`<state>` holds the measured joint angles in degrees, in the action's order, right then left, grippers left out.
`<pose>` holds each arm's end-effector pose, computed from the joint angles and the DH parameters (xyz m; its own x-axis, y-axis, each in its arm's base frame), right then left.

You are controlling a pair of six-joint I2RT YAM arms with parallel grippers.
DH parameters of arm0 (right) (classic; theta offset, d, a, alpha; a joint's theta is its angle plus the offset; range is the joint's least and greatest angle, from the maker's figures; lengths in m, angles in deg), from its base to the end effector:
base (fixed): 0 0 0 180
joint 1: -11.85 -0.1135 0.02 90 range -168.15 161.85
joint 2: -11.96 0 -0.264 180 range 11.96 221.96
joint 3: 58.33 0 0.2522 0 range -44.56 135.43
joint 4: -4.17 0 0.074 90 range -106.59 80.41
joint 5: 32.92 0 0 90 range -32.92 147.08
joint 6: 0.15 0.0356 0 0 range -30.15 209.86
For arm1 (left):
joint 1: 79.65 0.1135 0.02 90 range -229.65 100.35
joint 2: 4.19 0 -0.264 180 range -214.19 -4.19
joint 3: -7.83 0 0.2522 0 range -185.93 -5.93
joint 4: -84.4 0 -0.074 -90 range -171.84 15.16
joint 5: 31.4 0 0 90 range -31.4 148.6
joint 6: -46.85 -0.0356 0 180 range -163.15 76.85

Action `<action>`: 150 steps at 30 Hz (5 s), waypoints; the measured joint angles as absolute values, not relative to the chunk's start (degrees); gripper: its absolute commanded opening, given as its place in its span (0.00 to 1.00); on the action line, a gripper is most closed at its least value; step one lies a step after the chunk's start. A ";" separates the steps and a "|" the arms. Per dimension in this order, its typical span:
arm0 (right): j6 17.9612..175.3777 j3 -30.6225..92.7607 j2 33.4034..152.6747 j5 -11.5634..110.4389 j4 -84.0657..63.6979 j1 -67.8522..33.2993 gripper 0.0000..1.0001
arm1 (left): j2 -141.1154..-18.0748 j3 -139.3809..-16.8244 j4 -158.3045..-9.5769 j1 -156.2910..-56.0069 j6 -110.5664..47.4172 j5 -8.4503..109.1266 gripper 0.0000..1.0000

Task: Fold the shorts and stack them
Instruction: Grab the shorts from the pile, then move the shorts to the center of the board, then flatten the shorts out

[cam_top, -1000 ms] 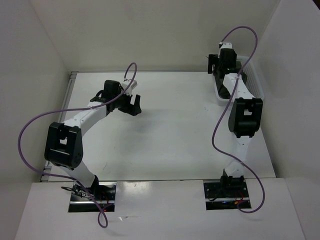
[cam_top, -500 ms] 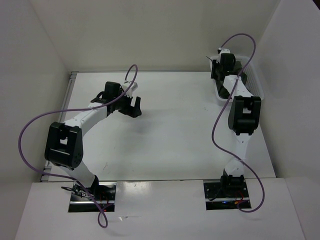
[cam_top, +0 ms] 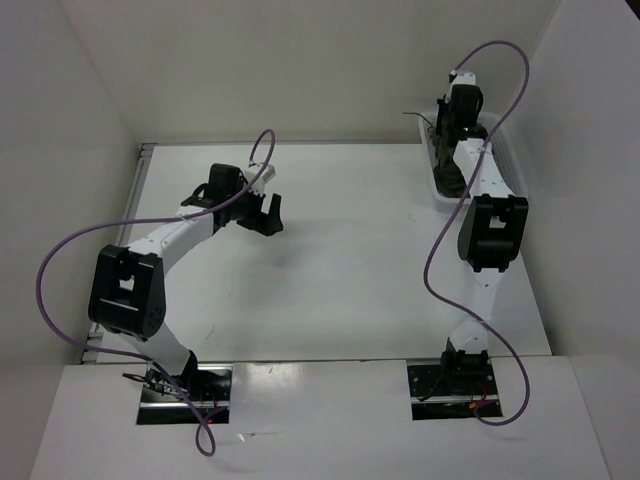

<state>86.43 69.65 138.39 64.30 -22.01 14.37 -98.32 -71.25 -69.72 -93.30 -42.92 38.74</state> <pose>0.5275 -0.0277 0.2872 -0.4250 -0.0405 -0.9043 0.1326 0.9854 -0.1065 0.3506 -0.0976 0.2409 -0.6385 0.1512 -0.7546 0.4688 0.8540 -0.2256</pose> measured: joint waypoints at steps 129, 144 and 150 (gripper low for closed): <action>51.05 18.20 80.80 41.37 -55.83 -1.01 0.00 | -129.13 -103.30 -64.60 -103.94 -42.92 32.73 1.00; 52.97 18.20 81.10 40.26 -55.70 0.12 0.00 | -135.39 -105.35 -68.41 -101.95 -42.84 27.20 0.77; 52.97 18.20 81.10 40.24 -55.39 0.12 0.00 | -136.92 -105.26 -70.20 -101.95 -42.79 24.01 0.36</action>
